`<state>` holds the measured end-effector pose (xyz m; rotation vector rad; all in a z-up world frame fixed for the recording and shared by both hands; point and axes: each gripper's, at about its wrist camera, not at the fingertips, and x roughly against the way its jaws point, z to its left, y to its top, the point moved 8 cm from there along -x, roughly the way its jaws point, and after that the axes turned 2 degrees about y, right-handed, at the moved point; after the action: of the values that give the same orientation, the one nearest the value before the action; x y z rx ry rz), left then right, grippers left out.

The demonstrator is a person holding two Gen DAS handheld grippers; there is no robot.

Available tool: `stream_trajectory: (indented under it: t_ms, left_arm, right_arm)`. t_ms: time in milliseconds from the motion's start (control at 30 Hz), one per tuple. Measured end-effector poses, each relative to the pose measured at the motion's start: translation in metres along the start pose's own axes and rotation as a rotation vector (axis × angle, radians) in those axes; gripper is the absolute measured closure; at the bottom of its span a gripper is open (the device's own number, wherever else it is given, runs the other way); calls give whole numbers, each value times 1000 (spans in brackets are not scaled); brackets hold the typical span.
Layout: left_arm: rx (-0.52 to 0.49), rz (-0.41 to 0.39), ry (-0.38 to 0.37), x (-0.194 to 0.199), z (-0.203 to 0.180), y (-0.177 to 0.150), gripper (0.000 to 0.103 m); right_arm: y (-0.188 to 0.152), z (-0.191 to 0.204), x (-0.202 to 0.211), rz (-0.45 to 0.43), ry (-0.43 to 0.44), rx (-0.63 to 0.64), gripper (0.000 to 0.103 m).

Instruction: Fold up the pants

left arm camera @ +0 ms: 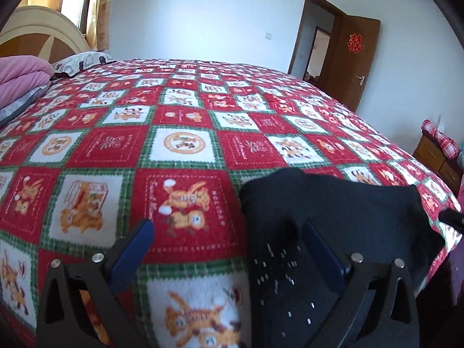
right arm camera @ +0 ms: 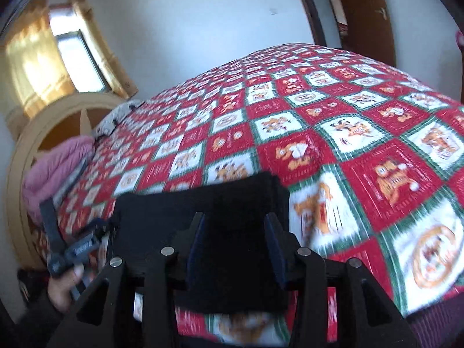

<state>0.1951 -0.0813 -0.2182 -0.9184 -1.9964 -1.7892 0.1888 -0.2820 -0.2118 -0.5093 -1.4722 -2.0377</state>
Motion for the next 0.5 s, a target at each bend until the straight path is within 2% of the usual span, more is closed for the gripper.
stream_trajectory:
  t_ms: [200,300,500]
  left_arm:
    - [-27,25,-14,-2,-7,-7,0]
    - [-26,42,-21,-9,-7,-13,0]
    - [-25,41,-36,-5,-9,-14,0]
  right_arm:
    - [-47,-3,0,108,-3,54,58]
    - [-52,-13,-12,141,4,8,58]
    - [-54,-18,-15,149,34,-5,58]
